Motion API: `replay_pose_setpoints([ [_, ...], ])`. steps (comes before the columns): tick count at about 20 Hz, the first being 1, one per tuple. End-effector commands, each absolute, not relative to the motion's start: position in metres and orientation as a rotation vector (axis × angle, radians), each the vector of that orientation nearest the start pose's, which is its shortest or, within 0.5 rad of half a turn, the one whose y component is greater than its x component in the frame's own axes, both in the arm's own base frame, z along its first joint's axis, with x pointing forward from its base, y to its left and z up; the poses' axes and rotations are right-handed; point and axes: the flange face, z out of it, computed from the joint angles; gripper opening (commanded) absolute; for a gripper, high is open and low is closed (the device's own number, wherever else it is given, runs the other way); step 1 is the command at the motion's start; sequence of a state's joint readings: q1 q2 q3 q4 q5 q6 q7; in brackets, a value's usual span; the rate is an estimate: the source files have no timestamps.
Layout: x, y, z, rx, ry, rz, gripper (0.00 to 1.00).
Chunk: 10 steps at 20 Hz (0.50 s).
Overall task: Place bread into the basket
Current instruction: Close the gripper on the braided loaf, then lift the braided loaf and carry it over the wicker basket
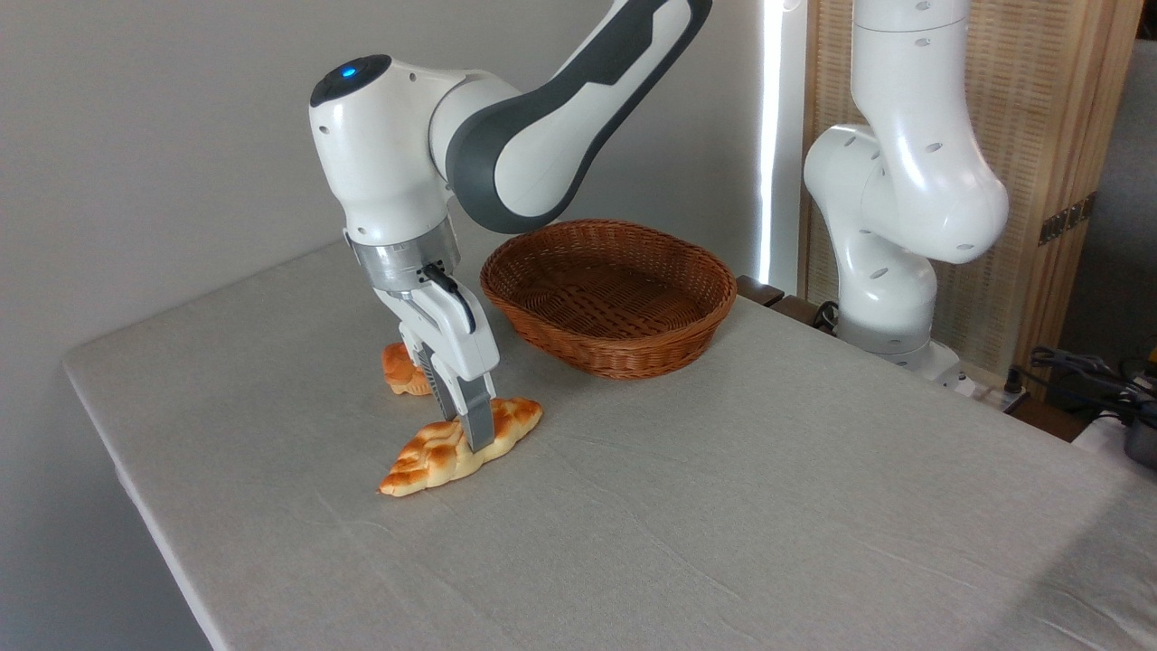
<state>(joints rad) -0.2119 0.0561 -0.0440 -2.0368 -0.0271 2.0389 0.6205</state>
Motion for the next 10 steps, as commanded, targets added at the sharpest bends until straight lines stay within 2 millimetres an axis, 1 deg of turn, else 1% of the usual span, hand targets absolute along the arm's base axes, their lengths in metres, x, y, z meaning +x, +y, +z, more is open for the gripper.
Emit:
replay_pose_setpoints([
  [1,0.542,-0.140,0.432,-2.891,1.297,0.051,0.20],
  [3,0.546,-0.141,0.452,-2.905,1.293,0.068,0.18],
  [7,0.546,-0.140,0.488,-2.919,1.290,0.100,0.18],
  [8,0.541,-0.140,0.499,-2.933,1.287,0.104,0.18],
  [9,0.533,-0.140,0.513,-2.936,1.296,0.110,0.18],
  [10,0.524,-0.136,0.529,-2.942,1.297,0.091,0.18],
])
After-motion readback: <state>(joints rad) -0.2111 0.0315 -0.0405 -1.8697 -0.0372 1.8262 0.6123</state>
